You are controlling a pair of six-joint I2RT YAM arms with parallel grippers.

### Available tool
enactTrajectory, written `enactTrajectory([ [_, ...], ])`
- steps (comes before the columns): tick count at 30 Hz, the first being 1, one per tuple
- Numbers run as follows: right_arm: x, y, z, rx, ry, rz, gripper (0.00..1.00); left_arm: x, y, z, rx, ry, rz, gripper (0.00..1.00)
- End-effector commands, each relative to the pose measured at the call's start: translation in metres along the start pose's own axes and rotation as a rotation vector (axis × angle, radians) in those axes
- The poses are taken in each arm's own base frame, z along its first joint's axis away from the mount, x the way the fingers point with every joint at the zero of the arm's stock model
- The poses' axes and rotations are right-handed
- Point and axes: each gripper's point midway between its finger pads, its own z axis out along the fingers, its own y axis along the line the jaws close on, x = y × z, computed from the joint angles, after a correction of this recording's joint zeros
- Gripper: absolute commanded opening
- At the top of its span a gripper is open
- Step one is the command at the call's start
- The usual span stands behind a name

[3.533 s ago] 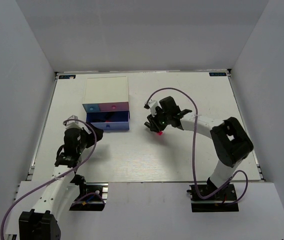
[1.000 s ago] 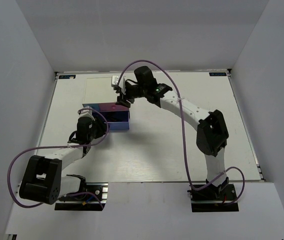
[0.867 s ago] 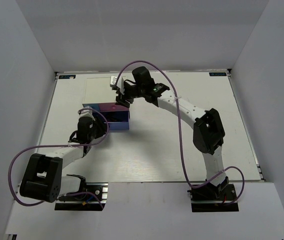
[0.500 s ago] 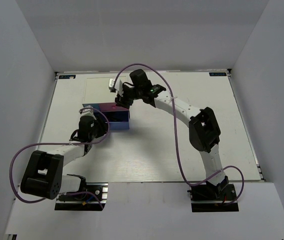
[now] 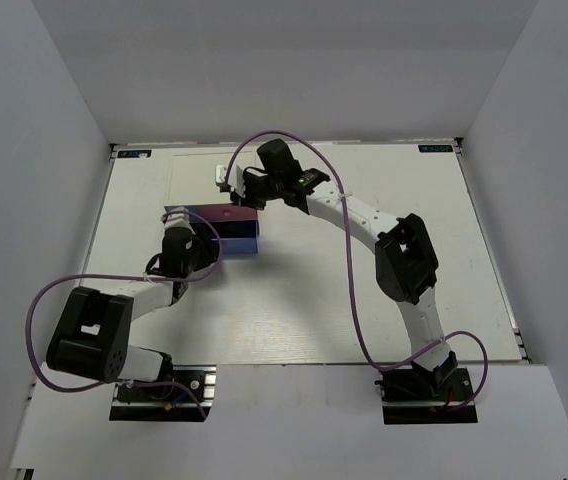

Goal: Sort the stationery into containers
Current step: Close the drawer

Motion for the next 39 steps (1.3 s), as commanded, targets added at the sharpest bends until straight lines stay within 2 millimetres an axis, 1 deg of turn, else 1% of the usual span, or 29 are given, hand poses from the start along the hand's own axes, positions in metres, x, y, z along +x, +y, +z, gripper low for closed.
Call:
enactTrajectory([
  [1, 0.017, 0.023, 0.0, -0.095, 0.05, 0.028, 0.01, -0.028, -0.007, 0.008, -0.006, -0.09, -0.002, 0.57],
  [3, 0.02, 0.025, -0.001, -0.104, 0.058, 0.036, 0.01, -0.036, -0.012, 0.015, -0.004, -0.109, -0.025, 0.57],
  [4, 0.02, 0.025, -0.001, -0.105, 0.058, 0.037, 0.0, -0.032, -0.01, 0.017, -0.01, -0.099, -0.024, 0.57],
  [5, 0.019, 0.026, -0.002, -0.107, 0.061, 0.035, 0.0, -0.039, -0.012, 0.02, -0.01, -0.116, -0.025, 0.57],
  [6, 0.02, 0.027, -0.002, -0.113, 0.059, 0.034, 0.0, -0.041, -0.014, 0.024, -0.007, -0.12, -0.037, 0.57],
  [7, 0.02, 0.027, -0.002, -0.115, 0.061, 0.034, 0.0, -0.047, -0.017, 0.024, 0.0, -0.131, -0.038, 0.57],
  [8, 0.021, 0.028, -0.002, -0.119, 0.062, 0.033, 0.0, -0.045, -0.016, 0.027, -0.003, -0.127, -0.037, 0.57],
  [9, 0.021, 0.029, -0.002, -0.125, 0.062, 0.038, 0.0, -0.051, -0.019, 0.027, -0.001, -0.147, -0.04, 0.57],
  [13, 0.02, 0.034, -0.002, -0.146, 0.061, 0.039, 0.0, -0.058, -0.021, 0.033, -0.003, -0.16, -0.041, 0.57],
  [14, 0.02, 0.033, -0.002, -0.144, 0.063, 0.037, 0.0, -0.059, -0.02, 0.033, -0.012, -0.165, -0.042, 0.57],
  [15, 0.022, 0.034, -0.002, -0.149, 0.064, 0.039, 0.0, -0.063, -0.022, 0.034, -0.007, -0.174, -0.043, 0.57],
  [18, 0.019, 0.034, -0.002, -0.155, 0.061, 0.039, 0.0, -0.067, -0.023, 0.039, -0.013, -0.184, -0.044, 0.57],
  [21, 0.021, 0.035, -0.001, -0.161, 0.064, 0.045, 0.0, -0.065, -0.02, 0.044, -0.028, -0.177, -0.043, 0.57],
  [22, 0.022, 0.035, -0.002, -0.161, 0.068, 0.044, 0.0, -0.07, -0.023, 0.044, -0.018, -0.193, -0.045, 0.57],
  [23, 0.021, 0.034, -0.002, -0.157, 0.066, 0.043, 0.0, -0.067, -0.022, 0.046, -0.024, -0.183, -0.053, 0.57],
  [24, 0.022, 0.033, -0.003, -0.158, 0.07, 0.046, 0.0, -0.071, -0.024, 0.047, -0.019, -0.19, -0.054, 0.57],
  [25, 0.024, 0.035, -0.001, -0.158, 0.077, 0.049, 0.0, -0.067, -0.022, 0.049, -0.025, -0.181, -0.053, 0.57],
  [27, 0.024, 0.034, -0.001, -0.151, 0.081, 0.057, 0.0, -0.066, -0.023, 0.049, -0.017, -0.176, -0.052, 0.57],
  [28, 0.025, 0.033, 0.0, -0.142, 0.086, 0.059, 0.0, -0.07, -0.026, 0.046, -0.011, -0.187, -0.054, 0.57],
  [30, 0.024, 0.03, 0.0, -0.126, 0.09, 0.076, 0.01, -0.064, -0.021, 0.042, -0.019, -0.174, -0.052, 0.57],
  [31, 0.024, 0.026, -0.001, -0.111, 0.088, 0.075, 0.19, -0.063, -0.02, 0.039, -0.018, -0.175, -0.052, 0.57],
  [32, 0.023, 0.024, 0.0, -0.104, 0.086, 0.077, 0.31, -0.06, -0.02, 0.032, -0.008, -0.174, -0.052, 0.57],
  [33, 0.02, 0.021, -0.002, -0.094, 0.078, 0.083, 0.4, -0.059, -0.019, 0.028, -0.006, -0.177, -0.052, 0.57],
  [34, 0.017, 0.02, -0.002, -0.086, 0.072, 0.083, 0.58, -0.055, -0.018, 0.024, -0.002, -0.167, -0.051, 0.57],
  [35, 0.013, 0.017, -0.005, -0.076, 0.063, 0.082, 0.64, -0.046, -0.013, 0.019, -0.013, -0.15, -0.049, 0.57],
  [36, 0.008, 0.014, -0.006, -0.064, 0.051, 0.076, 0.69, -0.052, -0.015, 0.012, 0.001, -0.173, -0.043, 0.57],
  [37, 0.007, 0.014, -0.006, -0.059, 0.045, 0.078, 0.78, -0.042, -0.011, 0.007, -0.004, -0.148, -0.04, 0.57],
  [38, -0.003, 0.007, -0.013, -0.036, 0.021, 0.064, 0.82, -0.043, -0.01, 0.003, 0.001, -0.156, -0.032, 0.57],
  [39, -0.008, 0.007, -0.014, -0.033, 0.012, 0.062, 0.84, -0.04, -0.009, -0.002, -0.001, -0.153, -0.031, 0.58],
])
